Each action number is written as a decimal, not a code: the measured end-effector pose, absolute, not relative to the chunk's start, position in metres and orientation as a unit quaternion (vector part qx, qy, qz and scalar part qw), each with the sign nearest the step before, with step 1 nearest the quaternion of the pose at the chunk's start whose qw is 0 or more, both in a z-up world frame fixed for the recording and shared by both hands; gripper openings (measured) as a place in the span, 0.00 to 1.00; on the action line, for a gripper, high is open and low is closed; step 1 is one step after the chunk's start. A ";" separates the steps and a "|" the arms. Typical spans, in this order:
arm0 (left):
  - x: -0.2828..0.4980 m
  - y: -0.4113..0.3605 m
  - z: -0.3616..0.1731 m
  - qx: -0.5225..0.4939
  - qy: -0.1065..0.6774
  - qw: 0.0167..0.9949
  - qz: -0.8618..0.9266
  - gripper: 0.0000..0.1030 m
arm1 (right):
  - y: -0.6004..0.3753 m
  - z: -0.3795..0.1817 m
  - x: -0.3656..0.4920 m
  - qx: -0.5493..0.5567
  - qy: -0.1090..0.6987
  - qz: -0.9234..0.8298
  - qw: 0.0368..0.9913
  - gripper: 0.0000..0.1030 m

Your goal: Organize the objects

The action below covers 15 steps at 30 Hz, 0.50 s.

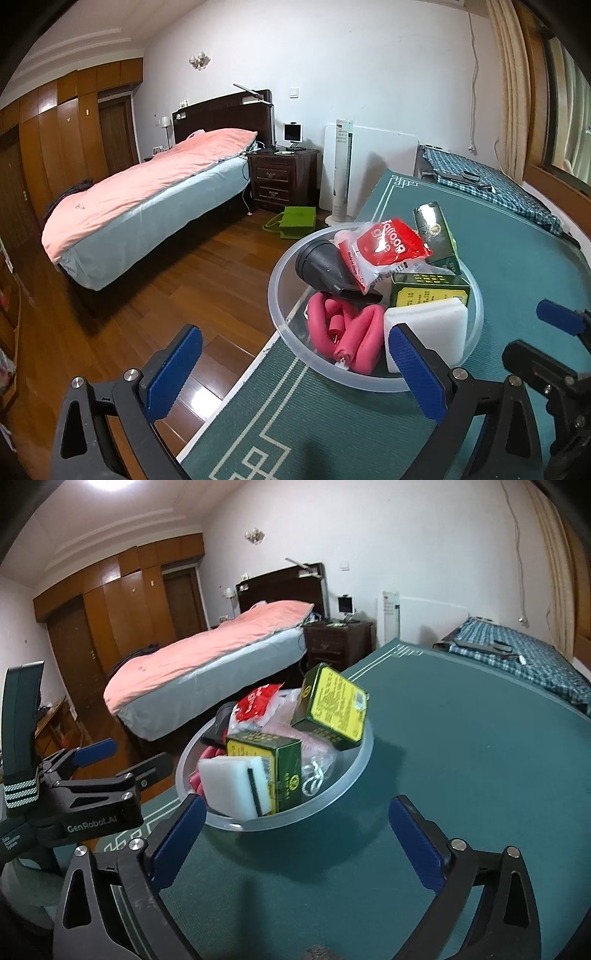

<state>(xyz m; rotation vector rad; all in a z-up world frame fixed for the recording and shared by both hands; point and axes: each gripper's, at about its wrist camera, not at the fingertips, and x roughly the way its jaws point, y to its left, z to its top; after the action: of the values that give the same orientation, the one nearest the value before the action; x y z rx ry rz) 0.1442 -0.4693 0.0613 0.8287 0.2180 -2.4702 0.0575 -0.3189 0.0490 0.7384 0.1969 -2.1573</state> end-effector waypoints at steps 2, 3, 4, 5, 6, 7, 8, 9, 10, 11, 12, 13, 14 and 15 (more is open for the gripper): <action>0.145 -0.466 0.062 0.305 0.077 0.262 -0.912 1.00 | -0.318 0.050 0.058 0.290 0.080 -0.861 0.410 1.00; 0.145 -0.464 0.062 0.305 0.075 0.262 -0.913 1.00 | -0.317 0.050 0.058 0.291 0.081 -0.861 0.409 1.00; 0.145 -0.463 0.062 0.304 0.073 0.262 -0.913 1.00 | -0.317 0.050 0.057 0.297 0.078 -0.858 0.412 1.00; 0.145 -0.462 0.062 0.305 0.072 0.262 -0.913 1.00 | -0.317 0.049 0.056 0.304 0.076 -0.854 0.416 1.00; 0.145 -0.461 0.062 0.305 0.071 0.261 -0.913 1.00 | -0.317 0.048 0.054 0.309 0.075 -0.851 0.418 1.00; 0.145 -0.459 0.062 0.305 0.069 0.261 -0.913 1.00 | -0.318 0.046 0.054 0.318 0.074 -0.846 0.421 1.00; 0.145 -0.457 0.063 0.306 0.067 0.260 -0.913 1.00 | -0.317 0.044 0.053 0.321 0.075 -0.844 0.423 1.00; 0.145 -0.456 0.063 0.306 0.066 0.260 -0.913 1.00 | -0.317 0.043 0.054 0.322 0.078 -0.843 0.424 1.00; 0.145 -0.455 0.063 0.306 0.065 0.260 -0.913 1.00 | -0.318 0.043 0.056 0.321 0.082 -0.842 0.425 1.00; 0.145 -0.454 0.063 0.306 0.064 0.261 -0.913 1.00 | -0.318 0.042 0.057 0.320 0.085 -0.842 0.426 1.00; 0.145 -0.453 0.063 0.306 0.063 0.262 -0.913 1.00 | -0.319 0.042 0.058 0.319 0.089 -0.842 0.426 1.00; 0.145 -0.453 0.063 0.306 0.063 0.262 -0.913 1.00 | -0.319 0.042 0.059 0.320 0.090 -0.841 0.427 1.00; 0.146 -0.452 0.062 0.306 0.063 0.262 -0.913 1.00 | -0.320 0.042 0.059 0.322 0.092 -0.839 0.429 1.00; 0.146 -0.451 0.062 0.307 0.063 0.262 -0.913 1.00 | -0.320 0.042 0.059 0.326 0.093 -0.836 0.431 1.00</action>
<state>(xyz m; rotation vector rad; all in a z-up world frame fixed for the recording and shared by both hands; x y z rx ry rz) 0.1458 -0.4509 0.0624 0.8296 0.1705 -2.4702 0.0593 -0.3204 0.0418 0.8120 0.2322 -2.0855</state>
